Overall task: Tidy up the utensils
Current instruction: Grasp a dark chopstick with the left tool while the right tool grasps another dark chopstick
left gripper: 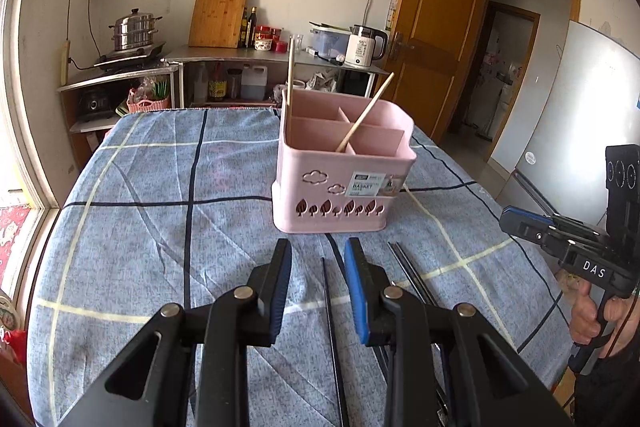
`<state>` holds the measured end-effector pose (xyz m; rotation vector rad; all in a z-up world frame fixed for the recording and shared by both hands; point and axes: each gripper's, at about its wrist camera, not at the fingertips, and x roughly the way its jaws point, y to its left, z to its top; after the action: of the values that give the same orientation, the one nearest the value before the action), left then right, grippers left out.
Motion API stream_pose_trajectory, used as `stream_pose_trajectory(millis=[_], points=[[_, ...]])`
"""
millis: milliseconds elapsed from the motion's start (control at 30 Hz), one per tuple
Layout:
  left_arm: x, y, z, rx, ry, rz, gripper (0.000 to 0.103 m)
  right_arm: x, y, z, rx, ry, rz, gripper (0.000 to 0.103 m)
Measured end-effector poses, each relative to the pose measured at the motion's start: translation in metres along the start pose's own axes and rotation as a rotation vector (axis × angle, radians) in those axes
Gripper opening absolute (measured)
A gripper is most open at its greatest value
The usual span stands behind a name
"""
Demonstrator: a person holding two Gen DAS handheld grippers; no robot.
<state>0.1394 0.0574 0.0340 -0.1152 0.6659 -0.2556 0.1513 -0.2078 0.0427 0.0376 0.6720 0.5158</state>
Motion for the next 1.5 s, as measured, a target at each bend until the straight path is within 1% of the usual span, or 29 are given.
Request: stream_pose_trajectory(millis=[200,367,600,833,1033,1233,1333,1400,1433,1500], points=[[0.02,-0.007,-0.007,0.016,0.051,-0.005,0.029,0.017,-0.008,-0.009,0.017,0.05,-0.016,0.012],[0.042,-0.01,-0.012,0.022,0.104,-0.001,0.029,0.038,-0.017,-0.017,0.033,0.11,-0.031,0.012],[0.078,-0.014,-0.019,0.054,0.183,0.019,0.029,0.073,-0.025,-0.025,0.043,0.188,-0.052,0.012],[0.105,-0.015,-0.021,0.061,0.239,0.037,0.029,0.103,-0.029,-0.026,0.044,0.253,-0.072,0.012],[0.119,-0.016,-0.023,0.059,0.272,0.047,0.029,0.117,-0.027,-0.024,0.036,0.281,-0.083,0.012],[0.124,-0.02,-0.022,0.07,0.269,0.074,0.029,0.124,-0.023,-0.025,0.022,0.304,-0.093,0.012],[0.126,-0.027,-0.023,0.109,0.27,0.105,0.029,0.127,-0.018,-0.025,-0.001,0.311,-0.115,0.012],[0.128,-0.032,-0.023,0.137,0.271,0.122,0.029,0.128,-0.015,-0.025,-0.015,0.316,-0.134,0.007],[0.128,-0.033,-0.023,0.143,0.273,0.127,0.029,0.129,-0.013,-0.025,-0.02,0.318,-0.138,0.007],[0.129,-0.035,-0.022,0.144,0.283,0.118,0.022,0.129,-0.013,-0.024,-0.02,0.321,-0.139,0.007]])
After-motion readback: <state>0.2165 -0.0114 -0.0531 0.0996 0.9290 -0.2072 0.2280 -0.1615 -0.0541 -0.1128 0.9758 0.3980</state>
